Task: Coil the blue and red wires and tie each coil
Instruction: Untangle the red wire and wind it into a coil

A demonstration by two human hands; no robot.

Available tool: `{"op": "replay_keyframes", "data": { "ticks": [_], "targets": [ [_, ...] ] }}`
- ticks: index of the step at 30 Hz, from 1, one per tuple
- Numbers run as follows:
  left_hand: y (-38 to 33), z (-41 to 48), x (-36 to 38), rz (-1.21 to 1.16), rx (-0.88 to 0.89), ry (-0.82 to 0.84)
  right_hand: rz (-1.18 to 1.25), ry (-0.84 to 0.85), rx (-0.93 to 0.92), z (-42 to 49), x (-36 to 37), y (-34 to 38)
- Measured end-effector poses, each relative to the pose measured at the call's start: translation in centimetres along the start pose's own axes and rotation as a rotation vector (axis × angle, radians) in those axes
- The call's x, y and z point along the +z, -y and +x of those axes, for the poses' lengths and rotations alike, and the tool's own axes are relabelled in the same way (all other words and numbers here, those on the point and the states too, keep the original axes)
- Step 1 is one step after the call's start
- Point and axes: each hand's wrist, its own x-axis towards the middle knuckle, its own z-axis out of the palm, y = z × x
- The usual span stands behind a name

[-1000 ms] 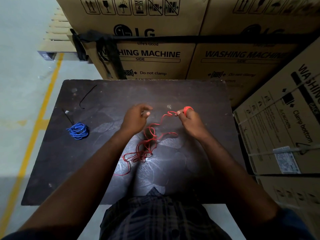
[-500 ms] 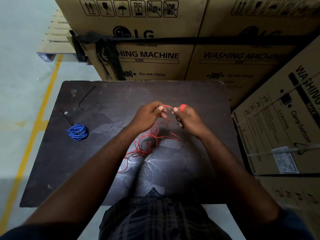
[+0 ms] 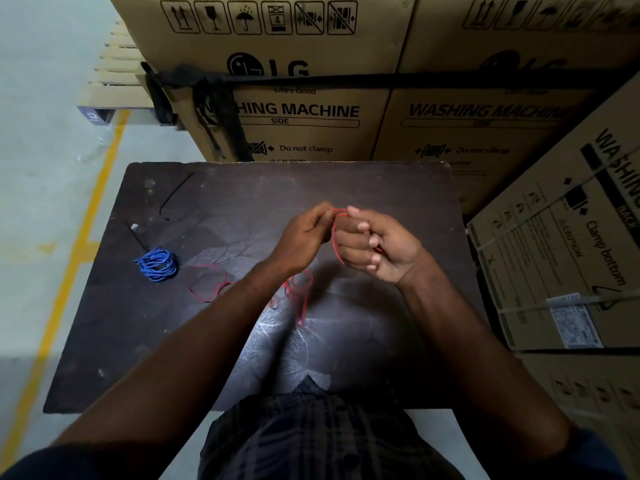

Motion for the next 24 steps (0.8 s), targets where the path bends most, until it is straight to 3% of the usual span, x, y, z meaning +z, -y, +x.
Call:
{"op": "replay_keyframes", "data": {
  "ticks": [2, 4, 10, 13, 16, 18, 24],
  "targets": [
    [0.1, -0.1, 0.6, -0.070, -0.031, 0.017, 0.100, 0.064, -0.087, 0.2, 0.7, 0.7],
    [0.0, -0.3, 0.8, -0.092, -0.053, 0.008, 0.128, 0.011, -0.230, 0.6, 1.1, 1.5],
    [-1.5, -1.9, 1.4, 0.067, 0.074, 0.088, 0.014, -0.570, -0.721, 2.0, 0.5, 3.5],
    [-1.9, -2.1, 1.7, 0.154, 0.111, 0.096, -0.161, -0.798, -0.839, 3.1, -0.3, 3.6],
    [-2.3, -2.6, 1.7, 0.204, 0.144, 0.094, -0.541, -0.991, -0.819, 3.4, -2.2, 3.3],
    [-2.6, -3.1, 1.4, 0.205, 0.169, 0.071, -0.710, -1.021, -0.756, 2.8, -3.4, 3.1],
    [-3.1, -2.1, -1.1, 0.200, 0.173, -0.155, -1.002, -0.696, -0.308, 1.0, -3.6, 0.1]
  ]
}}
